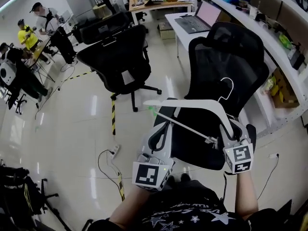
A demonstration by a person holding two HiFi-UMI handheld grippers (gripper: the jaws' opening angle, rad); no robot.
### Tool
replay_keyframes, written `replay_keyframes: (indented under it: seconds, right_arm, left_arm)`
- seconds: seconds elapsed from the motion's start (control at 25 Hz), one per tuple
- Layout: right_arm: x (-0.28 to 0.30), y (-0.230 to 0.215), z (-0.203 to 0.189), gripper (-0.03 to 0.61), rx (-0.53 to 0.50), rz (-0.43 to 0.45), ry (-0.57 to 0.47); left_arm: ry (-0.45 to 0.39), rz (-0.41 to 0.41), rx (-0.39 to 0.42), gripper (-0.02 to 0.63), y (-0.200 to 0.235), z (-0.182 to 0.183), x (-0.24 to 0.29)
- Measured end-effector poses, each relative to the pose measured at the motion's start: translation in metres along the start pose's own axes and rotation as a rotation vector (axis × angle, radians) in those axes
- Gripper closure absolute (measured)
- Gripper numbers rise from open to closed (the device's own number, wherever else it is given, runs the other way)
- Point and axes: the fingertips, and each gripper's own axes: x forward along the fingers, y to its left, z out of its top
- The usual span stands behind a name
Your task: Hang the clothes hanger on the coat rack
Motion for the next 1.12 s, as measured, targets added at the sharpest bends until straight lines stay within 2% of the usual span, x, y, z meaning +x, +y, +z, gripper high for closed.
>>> replay_keyframes:
  seconds: [0.16,0.32,0.52,0.72,0.84,1.12]
  right_arm:
    - [0.037,0.036,0.040,0.458,-0.086,0.203,-0.102]
    - [0.068,0.097,0.075,0.457,-0.164,0.396,-0.195]
    - [0.079,0.196,0.121,0.457,-0.242,0.650,-0.316]
    - [0.052,0.308,0.157,0.457,-0.301,0.907,-0.391]
    - [0.031,0.366,0.166,0.458,-0.353,1.037,-0.436]
    - [-0.055,0.496,0.191,0.457,-0.463,1.284,-0.567]
  left_arm:
    - [-0.027,0.221,0.075,0.609,0.034,0.019,-0.044]
    - [-0.065,0.482,0.097,0.609,0.081,0.039,-0.103]
    - [-0.104,0.772,0.168,0.609,0.107,0.068,-0.199]
    - [-0.110,1.039,0.229,0.609,0.107,0.092,-0.307]
    - [-0.109,1.156,0.241,0.609,0.099,0.096,-0.357]
    - [-0.146,1.357,0.270,0.609,0.077,0.114,-0.469]
